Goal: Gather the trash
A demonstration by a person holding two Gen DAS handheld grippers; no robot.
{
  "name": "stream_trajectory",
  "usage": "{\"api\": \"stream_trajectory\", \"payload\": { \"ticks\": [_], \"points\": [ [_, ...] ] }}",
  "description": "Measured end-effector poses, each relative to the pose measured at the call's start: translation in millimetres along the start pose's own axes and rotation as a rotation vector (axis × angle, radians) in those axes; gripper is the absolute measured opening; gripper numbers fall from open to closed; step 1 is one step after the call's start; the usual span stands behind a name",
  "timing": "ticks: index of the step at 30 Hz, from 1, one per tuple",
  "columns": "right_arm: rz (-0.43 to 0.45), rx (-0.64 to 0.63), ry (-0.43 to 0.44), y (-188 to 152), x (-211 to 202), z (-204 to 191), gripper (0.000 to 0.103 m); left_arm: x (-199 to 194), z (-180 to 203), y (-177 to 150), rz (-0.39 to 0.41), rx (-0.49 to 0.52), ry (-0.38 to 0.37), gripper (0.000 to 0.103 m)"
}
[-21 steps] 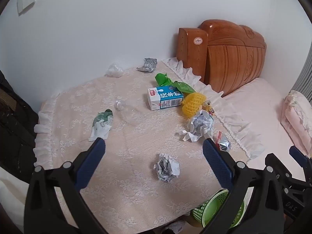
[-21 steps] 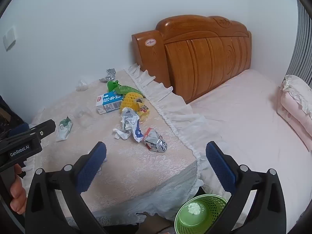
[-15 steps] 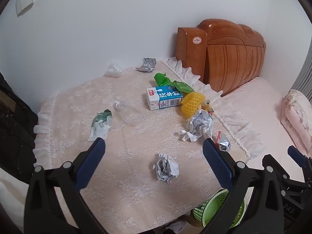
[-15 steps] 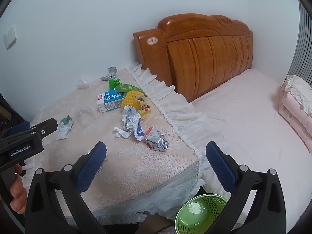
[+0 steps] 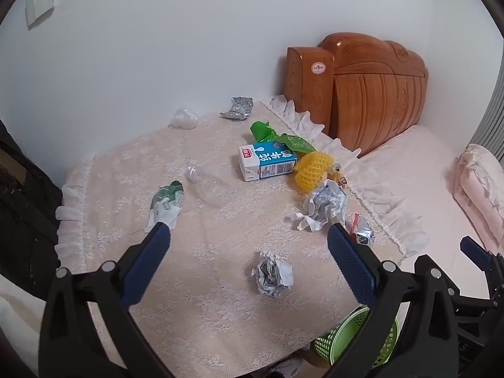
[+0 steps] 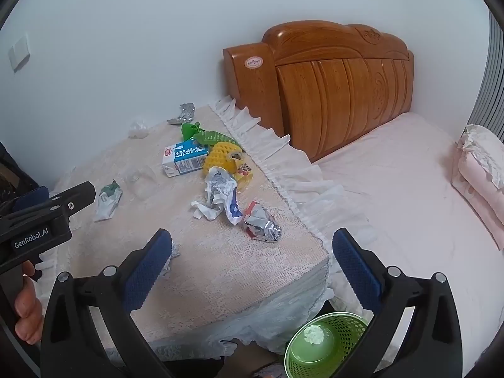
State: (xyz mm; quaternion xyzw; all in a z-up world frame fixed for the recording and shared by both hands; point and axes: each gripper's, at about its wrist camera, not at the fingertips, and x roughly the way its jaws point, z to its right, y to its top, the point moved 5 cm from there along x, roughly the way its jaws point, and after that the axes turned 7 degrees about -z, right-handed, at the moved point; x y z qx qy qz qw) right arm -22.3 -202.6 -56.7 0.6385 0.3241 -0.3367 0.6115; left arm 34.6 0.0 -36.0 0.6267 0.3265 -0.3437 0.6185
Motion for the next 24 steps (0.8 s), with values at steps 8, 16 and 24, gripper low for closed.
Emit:
{"api": "stream_trajectory", "payload": {
  "ticks": [8,16,24],
  "points": [
    [-0.015,-0.008,-0.001,-2.9,3.3,-4.1,0.101,-0.2,-1.7,-1.8,0.003,0.004,-0.002,0.096],
    [-0.026,-0.011,-0.007,-3.6,4.6,-5.0,0.101,2.0,-5.5,-2.5,-0.005,-0.003,0.001,0.096],
    [-0.032,-0.023,-0.013,-4.3,5.9,-6.0,0.101,1.3,-7.2,-0.7,-0.001,-0.009,0.005,0.096]
  ]
}}
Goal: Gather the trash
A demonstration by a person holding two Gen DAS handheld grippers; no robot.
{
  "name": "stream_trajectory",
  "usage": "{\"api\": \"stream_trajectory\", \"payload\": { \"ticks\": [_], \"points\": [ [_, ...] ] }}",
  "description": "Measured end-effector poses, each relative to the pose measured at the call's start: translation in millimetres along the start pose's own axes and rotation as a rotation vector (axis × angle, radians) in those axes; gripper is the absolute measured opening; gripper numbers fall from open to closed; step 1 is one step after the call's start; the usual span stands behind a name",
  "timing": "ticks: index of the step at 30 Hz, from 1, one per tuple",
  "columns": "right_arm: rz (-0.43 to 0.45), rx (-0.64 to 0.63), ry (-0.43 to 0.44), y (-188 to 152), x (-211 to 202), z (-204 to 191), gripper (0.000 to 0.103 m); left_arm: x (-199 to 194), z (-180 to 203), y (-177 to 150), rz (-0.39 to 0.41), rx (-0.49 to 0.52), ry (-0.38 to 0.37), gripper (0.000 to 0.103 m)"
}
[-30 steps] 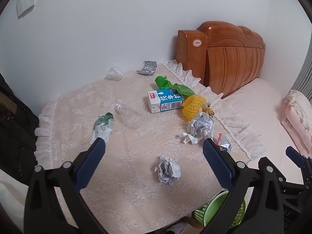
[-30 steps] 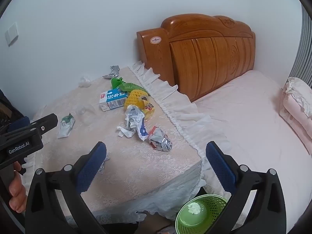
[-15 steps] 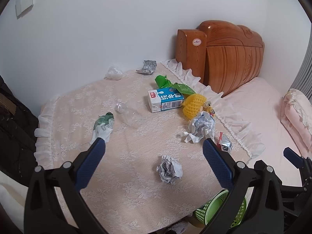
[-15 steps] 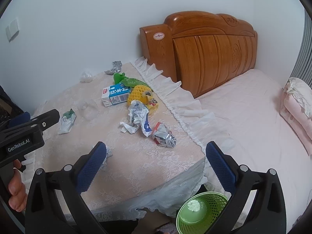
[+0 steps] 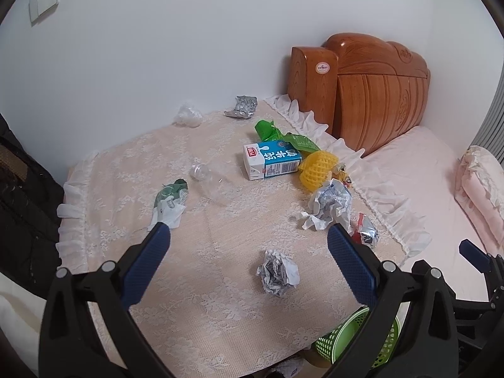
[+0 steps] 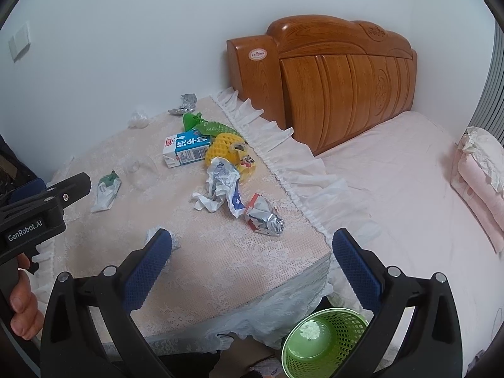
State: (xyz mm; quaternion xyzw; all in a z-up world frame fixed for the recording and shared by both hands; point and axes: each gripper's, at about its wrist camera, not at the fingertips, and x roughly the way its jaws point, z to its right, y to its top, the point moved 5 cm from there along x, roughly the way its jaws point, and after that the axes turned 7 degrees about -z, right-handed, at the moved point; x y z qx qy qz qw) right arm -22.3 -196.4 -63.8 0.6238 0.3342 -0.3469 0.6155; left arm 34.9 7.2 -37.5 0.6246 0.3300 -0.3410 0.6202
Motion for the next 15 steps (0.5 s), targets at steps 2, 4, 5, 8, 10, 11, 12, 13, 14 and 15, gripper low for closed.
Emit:
{"api": "stream_trajectory", "payload": {
  "ticks": [2,4,5,8,10,11,12,13,14,15],
  "points": [
    [-0.001,0.001,0.0,-0.1,0.1,0.2,0.101,0.5,-0.1,0.6,-0.001,0.001,0.003,0.096],
    [-0.002,0.002,-0.001,-0.1,0.4,0.5,0.101,1.0,-0.3,-2.3,-0.003,0.0,0.004,0.096],
    [-0.003,0.003,-0.001,-0.3,0.5,0.8,0.101,1.5,-0.7,-2.3,-0.004,0.0,0.005,0.096],
    [-0.006,0.005,-0.003,-0.3,0.9,2.2,0.101,3.5,-2.3,-2.8,-0.011,-0.003,0.007,0.096],
    [-0.007,0.006,-0.002,-0.1,1.0,3.3,0.101,4.0,-3.5,-2.8,-0.012,-0.006,0.01,0.096],
    [-0.007,0.006,-0.003,0.2,1.2,3.2,0.101,4.0,-4.2,-2.8,-0.012,-0.008,0.01,0.096],
    [-0.007,0.006,-0.004,0.2,1.2,3.2,0.101,4.1,-4.9,-2.6,-0.013,-0.01,0.01,0.096],
    [-0.007,0.005,-0.005,-0.1,1.0,3.3,0.101,5.0,-3.2,-3.1,-0.013,-0.011,0.01,0.096],
    [-0.006,0.004,-0.003,0.0,1.0,3.2,0.101,5.1,-3.6,-3.0,-0.013,-0.011,0.011,0.096],
    [-0.006,0.004,-0.003,0.3,1.3,3.7,0.101,5.0,-3.3,-3.2,-0.012,-0.01,0.012,0.096]
  ]
}}
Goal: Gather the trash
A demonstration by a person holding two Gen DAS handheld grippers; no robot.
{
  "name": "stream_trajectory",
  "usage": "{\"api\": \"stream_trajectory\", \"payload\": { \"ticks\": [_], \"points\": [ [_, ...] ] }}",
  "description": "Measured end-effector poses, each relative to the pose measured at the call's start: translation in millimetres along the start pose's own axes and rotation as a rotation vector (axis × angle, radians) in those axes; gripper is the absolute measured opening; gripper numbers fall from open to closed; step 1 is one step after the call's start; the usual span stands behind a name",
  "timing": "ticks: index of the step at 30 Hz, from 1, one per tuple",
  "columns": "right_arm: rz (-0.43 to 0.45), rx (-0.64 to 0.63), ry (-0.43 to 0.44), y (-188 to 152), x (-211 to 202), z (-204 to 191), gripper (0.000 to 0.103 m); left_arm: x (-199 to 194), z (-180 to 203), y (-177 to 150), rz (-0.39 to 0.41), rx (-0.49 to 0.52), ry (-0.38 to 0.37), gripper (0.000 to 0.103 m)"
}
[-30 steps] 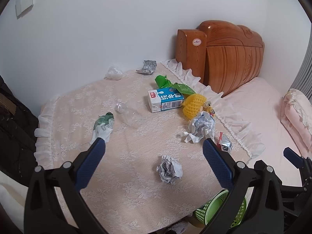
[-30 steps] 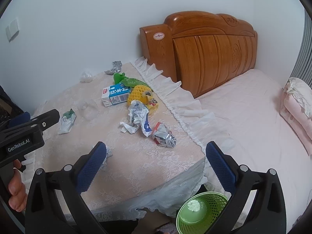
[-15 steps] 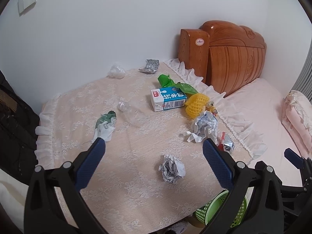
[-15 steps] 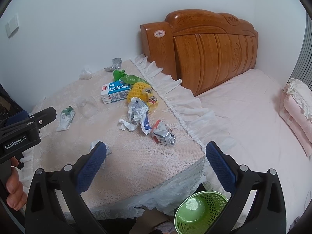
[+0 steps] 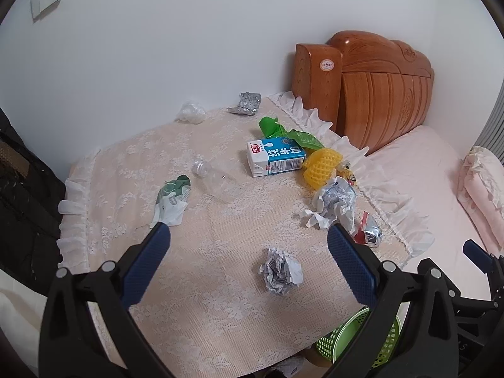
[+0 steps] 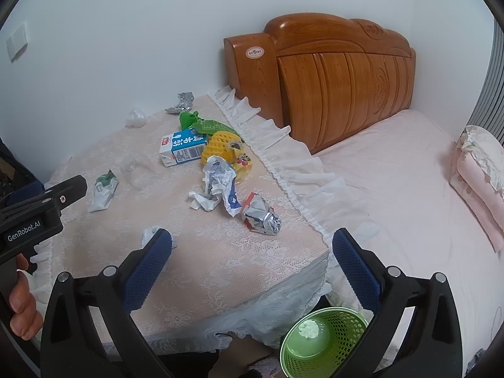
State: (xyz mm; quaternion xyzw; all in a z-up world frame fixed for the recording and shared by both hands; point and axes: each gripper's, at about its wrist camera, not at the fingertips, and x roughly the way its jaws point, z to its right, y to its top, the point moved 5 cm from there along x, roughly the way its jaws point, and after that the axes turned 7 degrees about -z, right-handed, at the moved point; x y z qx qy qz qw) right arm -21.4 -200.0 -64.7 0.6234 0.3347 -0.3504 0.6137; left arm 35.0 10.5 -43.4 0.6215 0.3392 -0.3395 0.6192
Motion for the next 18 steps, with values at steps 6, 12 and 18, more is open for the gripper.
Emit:
{"api": "stream_trajectory", "payload": {
  "ticks": [6,12,18],
  "points": [
    [-0.006,-0.006,-0.001,0.9,1.5,-0.3,0.101,1.5,-2.0,0.5,-0.004,0.0,-0.002,0.096],
    [-0.009,-0.006,-0.001,1.0,1.8,-1.7,0.101,1.1,0.3,-1.0,0.001,-0.003,-0.002,0.096],
    [-0.012,-0.007,-0.002,0.7,2.9,-2.5,0.101,1.0,0.2,-0.9,0.001,-0.002,-0.002,0.096]
  ]
}}
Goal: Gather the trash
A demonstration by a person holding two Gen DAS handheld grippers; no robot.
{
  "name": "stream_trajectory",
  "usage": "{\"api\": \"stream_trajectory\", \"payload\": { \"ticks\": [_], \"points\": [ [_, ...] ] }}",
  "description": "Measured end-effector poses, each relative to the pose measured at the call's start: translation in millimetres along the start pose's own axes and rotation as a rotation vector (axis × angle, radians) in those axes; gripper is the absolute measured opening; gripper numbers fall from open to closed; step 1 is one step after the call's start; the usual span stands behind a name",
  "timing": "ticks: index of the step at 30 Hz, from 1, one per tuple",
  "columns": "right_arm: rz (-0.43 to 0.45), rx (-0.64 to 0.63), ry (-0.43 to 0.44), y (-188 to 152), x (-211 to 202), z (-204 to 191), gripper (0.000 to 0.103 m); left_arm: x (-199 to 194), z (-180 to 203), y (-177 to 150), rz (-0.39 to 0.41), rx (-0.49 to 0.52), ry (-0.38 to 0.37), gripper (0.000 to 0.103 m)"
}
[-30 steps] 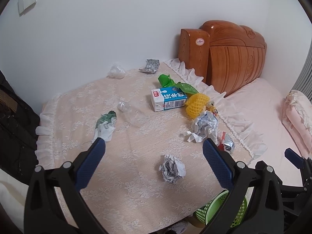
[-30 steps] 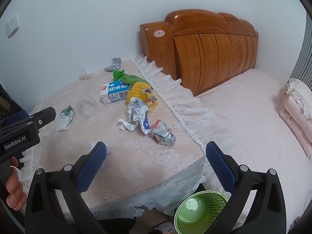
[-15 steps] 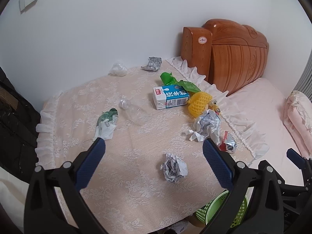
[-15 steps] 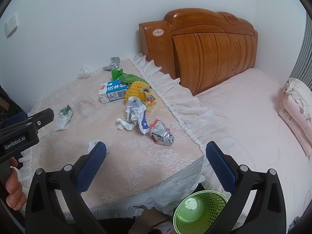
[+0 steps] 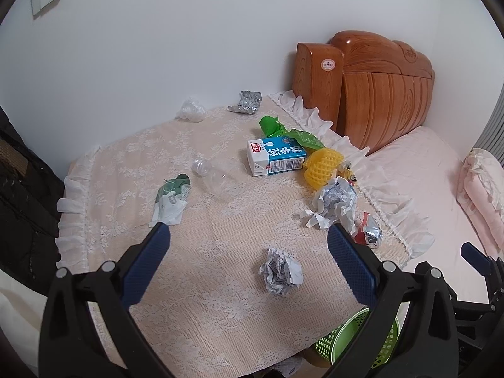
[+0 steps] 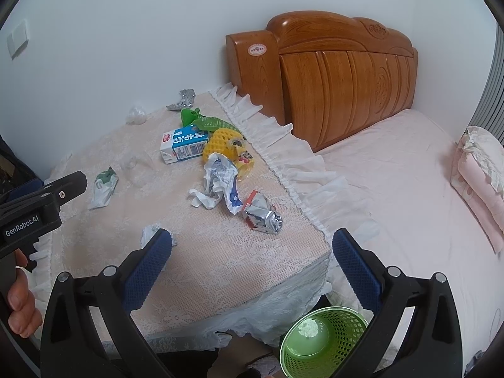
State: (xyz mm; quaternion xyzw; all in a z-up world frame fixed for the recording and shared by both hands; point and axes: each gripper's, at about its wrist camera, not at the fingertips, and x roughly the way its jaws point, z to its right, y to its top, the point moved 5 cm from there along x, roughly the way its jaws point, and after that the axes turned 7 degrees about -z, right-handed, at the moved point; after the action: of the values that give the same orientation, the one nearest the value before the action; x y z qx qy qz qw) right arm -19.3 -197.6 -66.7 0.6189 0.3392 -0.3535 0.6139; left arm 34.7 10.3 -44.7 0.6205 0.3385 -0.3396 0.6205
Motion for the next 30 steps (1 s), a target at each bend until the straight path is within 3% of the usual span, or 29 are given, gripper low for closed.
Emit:
{"api": "stream_trajectory", "payload": {
  "ticks": [24,30],
  "points": [
    [-0.014,-0.004,0.007,-1,3,-4,0.101,3,-1,-3,-0.001,0.004,-0.003,0.096],
    [-0.043,-0.005,0.016,-3,11,-7,0.101,23,-32,-2,0.007,0.034,-0.008,0.096]
  ]
}}
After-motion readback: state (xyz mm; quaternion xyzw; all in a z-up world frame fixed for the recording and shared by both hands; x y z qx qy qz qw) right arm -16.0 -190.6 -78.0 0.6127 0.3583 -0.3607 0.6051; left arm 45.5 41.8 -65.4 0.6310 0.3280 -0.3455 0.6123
